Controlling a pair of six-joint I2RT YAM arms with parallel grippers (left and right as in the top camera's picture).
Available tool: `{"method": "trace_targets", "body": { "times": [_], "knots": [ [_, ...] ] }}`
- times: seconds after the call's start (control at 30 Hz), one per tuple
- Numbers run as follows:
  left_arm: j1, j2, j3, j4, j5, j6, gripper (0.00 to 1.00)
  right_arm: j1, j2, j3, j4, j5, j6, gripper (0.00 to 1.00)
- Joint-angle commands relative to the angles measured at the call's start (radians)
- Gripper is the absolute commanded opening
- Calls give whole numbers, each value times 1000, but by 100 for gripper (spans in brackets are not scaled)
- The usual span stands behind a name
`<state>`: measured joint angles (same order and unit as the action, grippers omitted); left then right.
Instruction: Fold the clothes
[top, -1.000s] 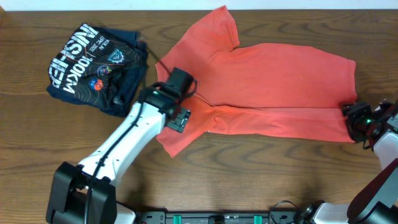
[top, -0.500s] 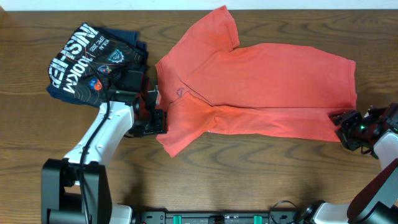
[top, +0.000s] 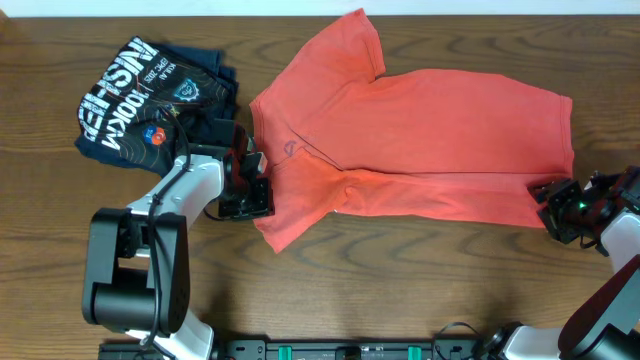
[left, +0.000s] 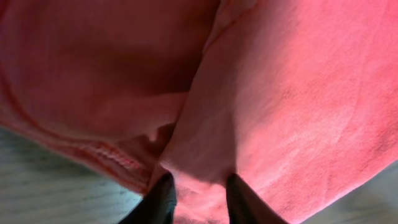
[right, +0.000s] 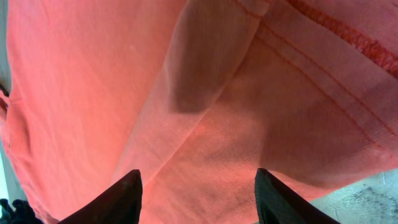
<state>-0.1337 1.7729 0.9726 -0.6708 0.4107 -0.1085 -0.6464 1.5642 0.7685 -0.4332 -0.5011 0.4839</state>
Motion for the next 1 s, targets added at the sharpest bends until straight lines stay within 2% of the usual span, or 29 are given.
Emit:
{"method": "trace_targets", "body": {
  "times": [0.0, 0.1, 0.23, 0.3, 0.37, 0.43, 0.7, 0.97],
  "knots": [
    [0, 17, -9, -17, 5, 2, 25, 5, 10, 9, -2, -3, -22, 56],
    [0, -12, 8, -72, 4, 7, 25, 5, 10, 9, -2, 2, -22, 56],
    [0, -86, 30, -113, 3, 10, 41, 5, 10, 9, -2, 7, -22, 57],
    [0, -133, 29, -118, -28, 9, 54, 5, 10, 9, -2, 7, -22, 56],
    [0, -164, 29, -115, -79, 9, 61, 5, 10, 9, -2, 7, -22, 57],
    [0, -166, 29, -109, -116, 9, 64, 5, 10, 9, -2, 8, -22, 57],
    [0, -53, -7, -50, -127, 5, 64, 5, 10, 9, -5, 8, -22, 56],
    [0, -14, -7, -34, -82, 6, 45, 5, 10, 8, -9, 7, -22, 56]
  ]
}}
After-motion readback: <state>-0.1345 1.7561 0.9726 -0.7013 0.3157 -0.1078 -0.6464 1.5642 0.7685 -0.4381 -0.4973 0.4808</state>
